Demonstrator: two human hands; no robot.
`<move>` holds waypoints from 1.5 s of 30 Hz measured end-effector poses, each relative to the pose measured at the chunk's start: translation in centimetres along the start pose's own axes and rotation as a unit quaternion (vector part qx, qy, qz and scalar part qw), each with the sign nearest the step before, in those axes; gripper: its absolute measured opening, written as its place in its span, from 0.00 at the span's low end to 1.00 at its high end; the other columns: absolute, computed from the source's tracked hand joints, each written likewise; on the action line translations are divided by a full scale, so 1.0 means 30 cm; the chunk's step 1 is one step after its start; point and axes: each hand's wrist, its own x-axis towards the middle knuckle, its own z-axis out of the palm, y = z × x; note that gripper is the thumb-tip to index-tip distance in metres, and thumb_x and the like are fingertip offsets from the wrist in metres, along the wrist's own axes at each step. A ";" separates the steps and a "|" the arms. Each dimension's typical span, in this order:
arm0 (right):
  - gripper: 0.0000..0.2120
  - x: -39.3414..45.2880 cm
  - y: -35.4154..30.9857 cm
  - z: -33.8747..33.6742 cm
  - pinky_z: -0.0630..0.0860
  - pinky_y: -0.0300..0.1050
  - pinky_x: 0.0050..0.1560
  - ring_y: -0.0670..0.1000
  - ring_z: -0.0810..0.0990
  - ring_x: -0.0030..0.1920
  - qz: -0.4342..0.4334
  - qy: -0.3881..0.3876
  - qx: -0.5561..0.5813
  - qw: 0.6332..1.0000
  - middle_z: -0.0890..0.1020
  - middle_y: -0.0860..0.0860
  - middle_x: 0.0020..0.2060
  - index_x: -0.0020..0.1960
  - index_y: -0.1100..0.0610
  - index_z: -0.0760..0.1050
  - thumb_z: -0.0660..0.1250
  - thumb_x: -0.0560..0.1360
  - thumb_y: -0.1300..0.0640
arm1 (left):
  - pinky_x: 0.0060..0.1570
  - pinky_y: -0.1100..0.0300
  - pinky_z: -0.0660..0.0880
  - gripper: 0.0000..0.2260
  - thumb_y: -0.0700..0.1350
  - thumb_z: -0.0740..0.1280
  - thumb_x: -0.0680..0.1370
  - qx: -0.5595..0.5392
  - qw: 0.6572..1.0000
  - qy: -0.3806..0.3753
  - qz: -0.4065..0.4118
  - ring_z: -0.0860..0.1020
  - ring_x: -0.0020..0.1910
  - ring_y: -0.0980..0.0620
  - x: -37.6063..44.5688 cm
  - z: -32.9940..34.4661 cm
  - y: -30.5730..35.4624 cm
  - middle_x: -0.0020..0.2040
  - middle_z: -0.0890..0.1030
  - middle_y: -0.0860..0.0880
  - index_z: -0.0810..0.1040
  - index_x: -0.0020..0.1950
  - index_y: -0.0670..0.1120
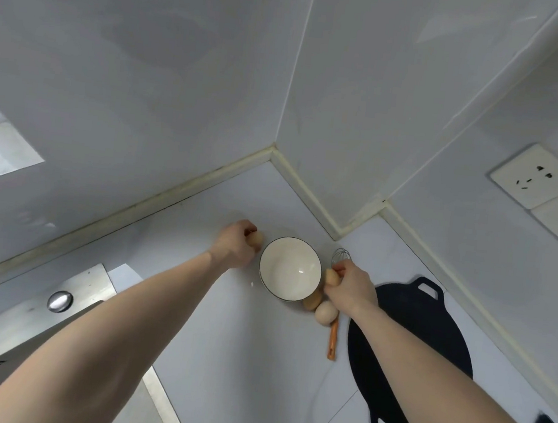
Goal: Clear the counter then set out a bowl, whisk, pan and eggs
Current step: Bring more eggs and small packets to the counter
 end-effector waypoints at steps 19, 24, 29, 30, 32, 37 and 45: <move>0.19 0.033 -0.015 0.034 0.76 0.46 0.48 0.56 0.82 0.55 -0.027 -0.006 -0.028 0.999 0.83 0.53 0.58 0.66 0.50 0.78 0.66 0.76 0.60 | 0.59 0.61 0.73 0.20 0.50 0.71 0.79 -0.067 0.997 -0.014 -0.022 0.80 0.57 0.47 0.018 0.033 0.029 0.61 0.82 0.48 0.77 0.69 0.45; 0.22 0.018 -0.003 0.028 0.78 0.47 0.53 0.55 0.81 0.59 -0.029 0.000 -0.011 1.000 0.82 0.52 0.62 0.70 0.51 0.76 0.66 0.76 0.61 | 0.56 0.63 0.73 0.18 0.49 0.72 0.79 -0.086 0.995 -0.018 -0.042 0.80 0.58 0.47 0.011 0.038 0.042 0.59 0.82 0.49 0.79 0.67 0.45; 0.20 -0.024 0.021 0.014 0.79 0.47 0.56 0.53 0.81 0.61 -0.025 0.018 0.028 0.999 0.81 0.49 0.64 0.70 0.49 0.75 0.67 0.79 0.56 | 0.53 0.63 0.71 0.18 0.49 0.71 0.80 -0.112 0.992 -0.020 -0.056 0.78 0.53 0.49 -0.014 0.041 0.057 0.60 0.82 0.48 0.78 0.67 0.44; 0.20 -0.035 0.024 0.011 0.79 0.47 0.56 0.53 0.81 0.61 -0.023 0.024 0.036 0.999 0.80 0.48 0.64 0.70 0.49 0.75 0.68 0.79 0.55 | 0.53 0.62 0.71 0.18 0.49 0.71 0.80 -0.115 0.991 -0.021 -0.058 0.78 0.53 0.49 -0.020 0.040 0.056 0.60 0.82 0.47 0.78 0.67 0.44; 0.21 -0.062 0.029 0.003 0.79 0.47 0.57 0.53 0.80 0.62 -0.020 0.031 0.051 0.998 0.80 0.48 0.65 0.71 0.49 0.75 0.69 0.79 0.54 | 0.54 0.61 0.73 0.18 0.48 0.71 0.80 -0.117 0.991 -0.026 -0.060 0.79 0.54 0.48 -0.037 0.031 0.053 0.61 0.82 0.48 0.77 0.68 0.44; 0.21 -0.169 0.048 -0.005 0.82 0.52 0.56 0.50 0.81 0.57 -0.012 0.043 0.097 0.994 0.79 0.46 0.61 0.67 0.47 0.76 0.69 0.76 0.57 | 0.57 0.58 0.76 0.19 0.37 0.67 0.80 -0.104 0.992 -0.037 -0.061 0.78 0.61 0.46 -0.090 0.005 0.024 0.67 0.79 0.46 0.75 0.71 0.43; 0.19 -0.279 0.065 0.013 0.83 0.52 0.53 0.49 0.81 0.57 -0.035 0.047 0.089 0.994 0.76 0.45 0.62 0.67 0.47 0.75 0.67 0.77 0.56 | 0.62 0.52 0.77 0.20 0.36 0.66 0.80 -0.161 0.979 -0.054 -0.116 0.79 0.58 0.42 -0.150 0.018 0.018 0.67 0.77 0.43 0.72 0.73 0.41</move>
